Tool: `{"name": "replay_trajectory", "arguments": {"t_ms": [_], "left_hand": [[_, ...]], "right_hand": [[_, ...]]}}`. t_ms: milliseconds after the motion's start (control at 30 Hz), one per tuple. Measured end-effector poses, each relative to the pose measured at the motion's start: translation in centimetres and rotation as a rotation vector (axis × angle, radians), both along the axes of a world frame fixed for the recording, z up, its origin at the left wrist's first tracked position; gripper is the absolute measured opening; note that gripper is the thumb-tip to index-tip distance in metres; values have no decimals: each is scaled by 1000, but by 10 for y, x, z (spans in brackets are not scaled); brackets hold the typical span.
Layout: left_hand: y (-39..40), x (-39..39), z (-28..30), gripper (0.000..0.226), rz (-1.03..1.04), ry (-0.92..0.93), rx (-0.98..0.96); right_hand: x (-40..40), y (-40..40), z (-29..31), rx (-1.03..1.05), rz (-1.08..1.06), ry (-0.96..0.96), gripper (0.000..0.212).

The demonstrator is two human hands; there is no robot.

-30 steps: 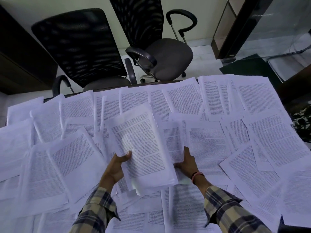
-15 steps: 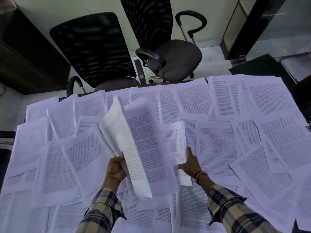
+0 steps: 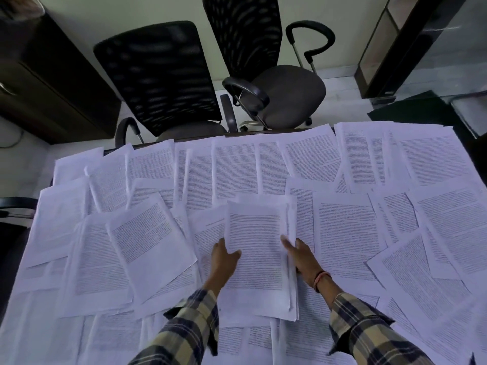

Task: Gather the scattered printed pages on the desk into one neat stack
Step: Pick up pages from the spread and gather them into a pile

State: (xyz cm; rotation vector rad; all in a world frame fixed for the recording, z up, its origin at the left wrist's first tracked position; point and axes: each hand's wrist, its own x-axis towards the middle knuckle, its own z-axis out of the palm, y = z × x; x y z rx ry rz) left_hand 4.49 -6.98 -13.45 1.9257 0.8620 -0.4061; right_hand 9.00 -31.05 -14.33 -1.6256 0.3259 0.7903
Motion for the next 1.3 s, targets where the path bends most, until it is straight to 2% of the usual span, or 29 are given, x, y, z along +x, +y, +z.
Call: {"name": "replay_trajectory", "arguments": {"t_ms": [67,167,267,333,433,600,667,800,933,967,1000,1067,1100,1167,1233,1300], "left_hand": [[-4,-1,-3,45,-41,-8,-25],[0,-5,5,45,21,-31,-73],[39,-10,9,58,186,-34,132],[74,-18,12,60,314,-19,228],[135,-37,13,60,468,113,372],[208,-54,14,85,590,270,389],[229,-58,14,92,539,273,344],[248,-64,9,89,234,194,258],[254,-71,2,81,-63,128,106],[259,-74,2,79,-67,126,54],[271,-77,2,74,-31,110,31],[298,-77,7,61,110,55,157],[315,-77,11,60,173,64,274],[357,-82,15,73,299,122,415],[394,-89,13,100,422,215,386],[419,-97,9,121,431,282,355]], "right_hand": [[-2,7,0,-25,14,-64,45],[-4,13,-1,-7,-3,-91,40],[-2,22,4,64,-98,-49,30],[0,26,11,147,-131,-24,32],[1,47,18,205,-92,-10,37],[0,106,26,185,-11,0,37],[-5,140,27,166,14,8,35],[-15,195,24,80,101,0,30],[-24,230,16,-153,129,-55,27],[-27,237,13,-254,138,-71,31],[-30,247,7,-363,135,-99,44],[-34,261,-8,-549,131,-123,90],[-36,271,-7,-590,134,-131,100],[-43,297,5,-661,127,-117,98],[-50,314,11,-676,100,-76,99],[-56,325,10,-668,63,-34,103]]}}
